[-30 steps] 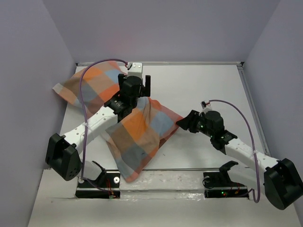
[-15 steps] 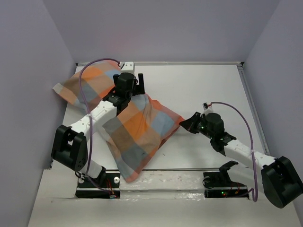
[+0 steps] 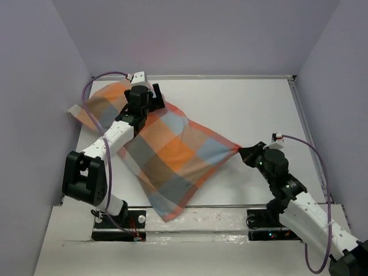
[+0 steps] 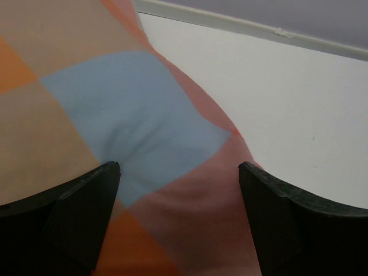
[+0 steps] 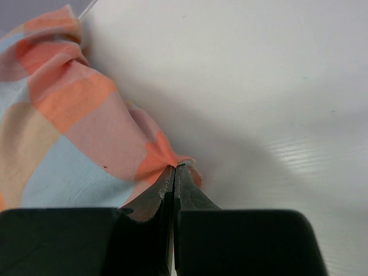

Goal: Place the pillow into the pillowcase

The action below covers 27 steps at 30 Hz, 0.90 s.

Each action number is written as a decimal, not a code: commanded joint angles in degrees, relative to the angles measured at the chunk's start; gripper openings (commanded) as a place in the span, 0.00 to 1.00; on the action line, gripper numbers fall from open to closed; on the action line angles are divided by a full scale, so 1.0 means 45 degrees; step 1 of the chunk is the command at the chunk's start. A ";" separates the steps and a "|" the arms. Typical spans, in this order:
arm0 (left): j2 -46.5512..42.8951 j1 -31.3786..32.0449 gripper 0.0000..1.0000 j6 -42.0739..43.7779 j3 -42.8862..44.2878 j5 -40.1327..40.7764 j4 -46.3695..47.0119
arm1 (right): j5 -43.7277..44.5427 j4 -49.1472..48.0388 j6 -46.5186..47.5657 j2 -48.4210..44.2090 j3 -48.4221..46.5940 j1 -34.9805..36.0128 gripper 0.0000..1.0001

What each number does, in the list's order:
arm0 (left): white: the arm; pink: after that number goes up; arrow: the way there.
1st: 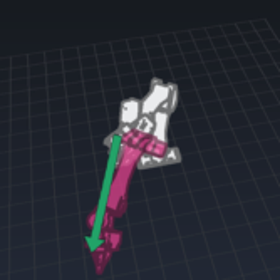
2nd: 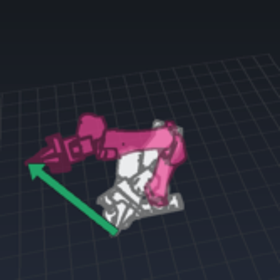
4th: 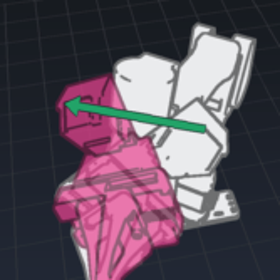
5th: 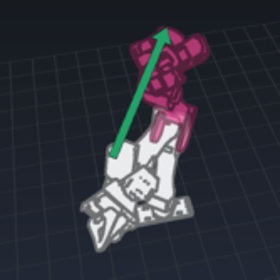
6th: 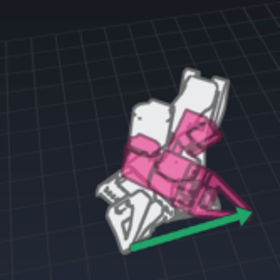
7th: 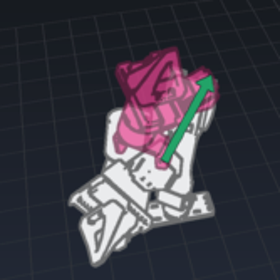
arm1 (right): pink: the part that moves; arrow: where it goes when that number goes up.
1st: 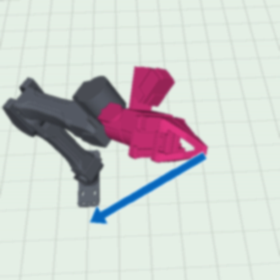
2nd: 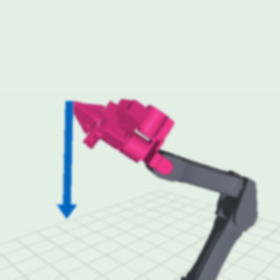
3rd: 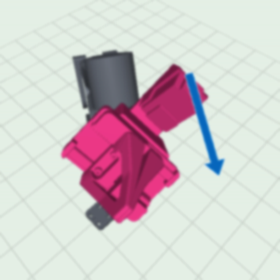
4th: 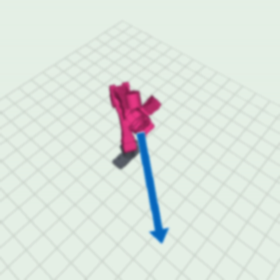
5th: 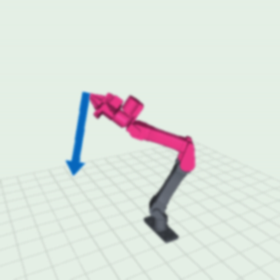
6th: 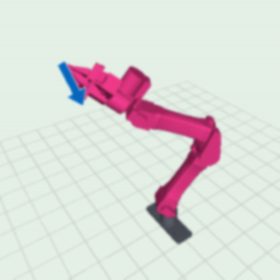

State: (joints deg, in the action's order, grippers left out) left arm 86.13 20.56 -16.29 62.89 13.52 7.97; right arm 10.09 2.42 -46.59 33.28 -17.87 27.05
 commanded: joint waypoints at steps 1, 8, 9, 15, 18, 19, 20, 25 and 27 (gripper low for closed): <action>0.0040 -0.0544 0.99 -0.0850 -0.0577 -0.0464 0.0807 | 0.2602 0.2900 -0.0154 -0.0930 -0.0268 -0.0112 0.00; -0.0798 -0.0603 0.99 -0.1574 -0.0910 -0.0893 0.1452 | 0.4630 0.2863 0.0449 0.1077 -0.1416 -0.0286 0.00; -0.1090 -0.0603 0.99 -0.1594 -0.0775 -0.1049 0.1414 | 0.5368 0.2765 0.0567 0.2068 -0.1807 -0.0423 0.00; -0.2028 -0.1205 0.99 -0.0696 -0.0206 0.0061 0.0145 | 0.3787 0.1556 0.1408 0.4924 -0.4617 -0.4693 0.00; -0.2322 -0.2065 0.99 -0.0908 -0.0673 -0.0674 -0.0071 | 0.1925 0.0929 0.1330 0.5999 -0.5885 -0.7502 0.00; -0.2381 -0.2590 0.99 -0.1007 -0.0792 -0.1009 -0.0071 | 0.1513 0.0928 0.1117 0.6854 -0.6241 -0.7979 0.00; -0.2440 -0.2750 0.99 -0.1047 -0.0909 -0.1167 -0.0071 | 0.0948 0.0947 0.0941 0.7211 -0.6515 -0.8389 0.00; -0.2420 -0.2927 0.99 -0.0734 -0.1104 -0.1304 -0.0442 | -0.3247 0.0711 0.2207 0.7723 -0.7804 -0.8686 0.75; -0.2557 -0.2927 0.99 -0.0793 -0.1280 -0.2061 -0.0267 | -0.3413 0.0752 0.2578 0.6750 -0.7729 -0.8376 0.82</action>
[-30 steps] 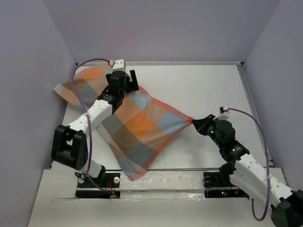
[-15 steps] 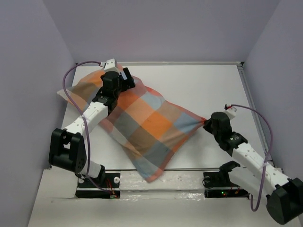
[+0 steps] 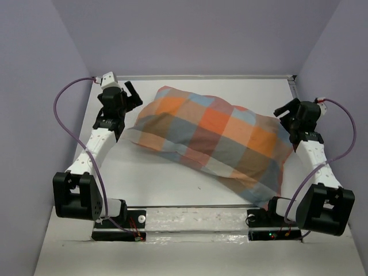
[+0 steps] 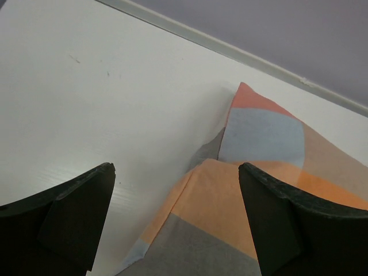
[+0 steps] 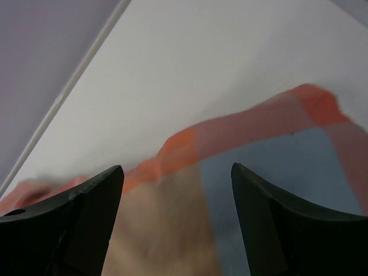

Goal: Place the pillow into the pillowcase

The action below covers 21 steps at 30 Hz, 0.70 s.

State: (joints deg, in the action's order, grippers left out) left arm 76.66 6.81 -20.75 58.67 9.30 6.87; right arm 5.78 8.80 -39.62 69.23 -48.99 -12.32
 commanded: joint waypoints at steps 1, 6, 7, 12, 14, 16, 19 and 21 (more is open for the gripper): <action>-0.0416 0.0128 0.99 0.0159 -0.0344 -0.1342 -0.0004 | -0.2437 -0.0666 0.1146 -0.1612 -0.0754 0.0818 0.84; 0.0014 0.0147 0.99 -0.0289 -0.0867 -0.3893 0.0677 | -0.2459 -0.0061 0.1655 -0.2941 0.0240 0.1389 0.91; 0.0053 0.0147 0.99 -0.0484 -0.1122 -0.4444 0.1066 | -0.2283 -0.0060 0.1655 -0.3079 0.0591 0.1389 0.91; 0.0619 0.0849 0.99 -0.1794 -0.2431 -0.6520 0.3469 | -0.1344 -0.0411 0.1460 -0.3529 0.2428 0.1389 0.91; 0.0893 0.1103 0.99 -0.2339 -0.3270 -0.6559 0.4519 | -0.0953 -0.0742 0.1266 -0.3335 0.2839 0.1389 0.91; 0.0913 0.1104 0.87 -0.3062 -0.4597 -0.6248 0.5518 | -0.1186 -0.1095 0.1245 -0.2791 0.2958 0.1389 0.91; 0.0563 0.1104 0.50 -0.3705 -0.6272 -0.5448 0.6984 | -0.3519 -0.1816 0.1421 -0.1776 0.2629 0.1389 0.89; -0.0388 0.1104 0.18 -0.4136 -0.7697 -0.4205 0.7825 | -0.4347 -0.2535 0.1459 -0.0448 0.2217 0.2262 0.87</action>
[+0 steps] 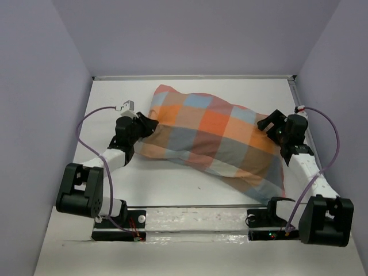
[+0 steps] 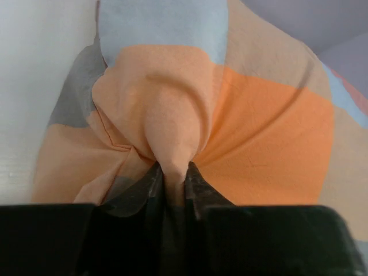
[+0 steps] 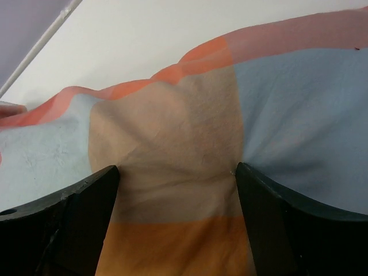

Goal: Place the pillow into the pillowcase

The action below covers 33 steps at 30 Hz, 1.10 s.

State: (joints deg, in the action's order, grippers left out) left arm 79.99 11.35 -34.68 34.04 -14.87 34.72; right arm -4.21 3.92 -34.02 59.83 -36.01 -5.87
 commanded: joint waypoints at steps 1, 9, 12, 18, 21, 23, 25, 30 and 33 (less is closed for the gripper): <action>-0.1579 0.0094 0.11 -0.1296 -0.2716 0.1756 0.1833 | -0.2112 -0.1554 0.0255 0.2090 -0.0940 0.1261 0.87; -0.5934 -0.0198 0.30 -0.1534 -0.3973 0.4750 0.0372 | -0.2700 -0.2200 -0.0016 0.6311 -0.5567 0.3609 0.88; -0.6250 -0.0822 0.54 -0.1260 -0.3543 0.4206 -0.0077 | -0.2094 -0.2161 -0.0213 0.6158 -0.5981 0.3609 0.89; -0.8005 -0.1176 0.99 -0.0987 -0.2469 0.4399 -0.1307 | -0.0668 -0.0486 0.0993 0.4715 -0.7133 0.3609 1.00; -0.9818 -0.1156 0.99 -0.0032 -0.0929 0.4631 -0.2829 | -0.0355 0.0025 0.1717 0.2594 -0.7310 0.3609 1.00; -1.0448 -0.1156 0.99 0.0864 0.0497 0.4789 -0.3958 | -0.0393 0.0163 0.1895 0.1281 -0.7233 0.3609 1.00; -1.1112 -0.1156 0.99 0.1627 0.1879 0.4499 -0.4819 | -0.0568 0.0183 0.1974 -0.0828 -0.7038 0.3609 1.00; -1.2108 -0.1156 0.99 0.1827 0.3313 0.1514 -0.5450 | 0.0483 0.0261 0.1584 -0.5145 -0.6121 0.3609 1.00; -1.3084 -0.1156 0.99 0.1515 0.3412 -0.0090 -0.5333 | 0.0662 0.0300 0.1797 -0.7607 -0.5710 0.3609 1.00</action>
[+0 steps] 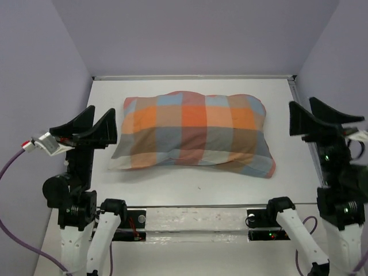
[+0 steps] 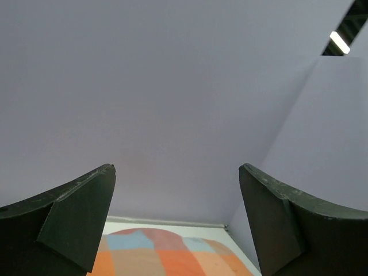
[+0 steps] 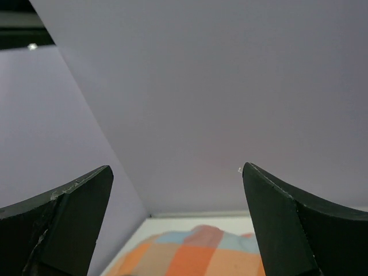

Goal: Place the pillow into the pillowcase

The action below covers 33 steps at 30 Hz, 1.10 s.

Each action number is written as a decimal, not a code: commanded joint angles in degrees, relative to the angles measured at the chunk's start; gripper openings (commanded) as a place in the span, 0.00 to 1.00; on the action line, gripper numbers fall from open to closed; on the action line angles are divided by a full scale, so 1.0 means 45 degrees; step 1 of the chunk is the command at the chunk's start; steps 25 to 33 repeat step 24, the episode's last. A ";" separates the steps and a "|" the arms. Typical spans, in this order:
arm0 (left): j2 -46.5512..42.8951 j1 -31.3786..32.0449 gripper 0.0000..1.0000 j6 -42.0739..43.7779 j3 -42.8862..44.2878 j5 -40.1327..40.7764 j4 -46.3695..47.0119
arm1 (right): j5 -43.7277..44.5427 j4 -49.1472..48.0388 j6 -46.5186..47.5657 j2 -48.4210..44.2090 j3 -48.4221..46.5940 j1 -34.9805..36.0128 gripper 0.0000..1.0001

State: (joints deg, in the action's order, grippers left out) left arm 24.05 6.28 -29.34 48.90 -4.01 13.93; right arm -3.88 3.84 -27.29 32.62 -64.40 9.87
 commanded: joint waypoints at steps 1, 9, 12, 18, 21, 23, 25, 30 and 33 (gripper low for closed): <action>-0.1238 -0.0029 0.99 0.0291 0.0031 -0.3068 -0.0694 | 0.0550 0.0319 0.0322 -0.2552 0.0775 0.0112 1.00; -0.4150 -0.0029 0.99 0.0250 -0.0633 -0.4303 -0.1278 | 0.0803 0.0378 0.0107 -0.5100 0.1889 0.0112 1.00; -0.4698 -0.0049 0.99 0.0680 -0.0769 -0.4246 -0.1961 | 0.0707 0.0397 -0.0048 -0.4888 0.2181 0.0112 1.00; -0.5072 -0.0029 0.99 0.0369 -0.1453 -0.4478 -0.1535 | -0.0075 0.0456 -0.0401 -0.3988 0.2066 0.0112 1.00; -0.4917 -0.0049 0.99 0.0407 -0.1532 -0.4771 -0.1241 | -0.0134 0.0456 -0.0537 -0.3792 0.2007 0.0112 1.00; -0.4741 -0.0029 0.99 0.0505 -0.1571 -0.4870 -0.1260 | -0.0037 0.0456 -0.0499 -0.3656 0.2026 0.0112 1.00; -0.4624 -0.0029 0.99 0.0505 -0.1629 -0.4812 -0.1241 | -0.0017 0.0437 -0.0498 -0.3597 0.2026 0.0112 1.00; -0.4624 -0.0029 0.99 0.0505 -0.1629 -0.4812 -0.1241 | -0.0017 0.0437 -0.0498 -0.3597 0.2026 0.0112 1.00; -0.4624 -0.0029 0.99 0.0505 -0.1629 -0.4812 -0.1241 | -0.0017 0.0437 -0.0498 -0.3597 0.2026 0.0112 1.00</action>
